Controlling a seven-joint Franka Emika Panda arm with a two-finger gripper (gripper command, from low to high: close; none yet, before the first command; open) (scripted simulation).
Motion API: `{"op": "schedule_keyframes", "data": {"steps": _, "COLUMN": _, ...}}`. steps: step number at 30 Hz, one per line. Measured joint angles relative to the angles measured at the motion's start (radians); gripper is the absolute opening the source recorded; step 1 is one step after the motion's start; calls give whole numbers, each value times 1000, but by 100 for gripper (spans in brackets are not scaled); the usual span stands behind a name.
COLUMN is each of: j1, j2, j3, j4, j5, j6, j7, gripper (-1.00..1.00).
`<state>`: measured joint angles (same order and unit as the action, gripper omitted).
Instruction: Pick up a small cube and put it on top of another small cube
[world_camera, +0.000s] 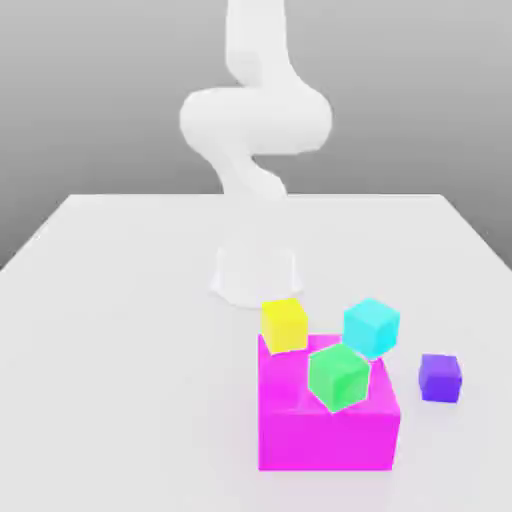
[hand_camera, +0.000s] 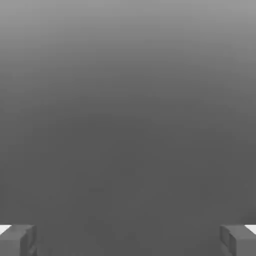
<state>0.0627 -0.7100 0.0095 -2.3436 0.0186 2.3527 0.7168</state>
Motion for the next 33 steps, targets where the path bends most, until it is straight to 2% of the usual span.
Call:
{"op": "schedule_keyframes", "data": {"steps": 9, "j1": 237, "j2": 333, "j3": 50, "j4": -160, "j5": 43, "j6": 195, "j7": -290, "gripper": 0}}
{"op": "schedule_keyframes", "data": {"steps": 16, "j1": 375, "j2": 587, "j3": 133, "j4": -283, "j5": 39, "j6": 344, "j7": -484, "gripper": 0}}
{"op": "schedule_keyframes", "data": {"steps": 21, "j1": 480, "j2": 770, "j3": 183, "j4": -370, "j5": -51, "j6": 451, "j7": -559, "gripper": 0}}
{"op": "schedule_keyframes", "data": {"steps": 27, "j1": 556, "j2": 989, "j3": 91, "j4": -350, "j5": -180, "j6": 617, "j7": -491, "gripper": 0}}
{"op": "schedule_keyframes", "data": {"steps": 28, "j1": 572, "j2": 1022, "j3": 73, "j4": -344, "j5": -190, "j6": 643, "j7": -483, "gripper": -100}}
{"op": "schedule_keyframes", "data": {"steps": 33, "j1": 572, "j2": 1022, "j3": 73, "j4": -344, "j5": -192, "j6": 642, "j7": -481, "gripper": -100}}
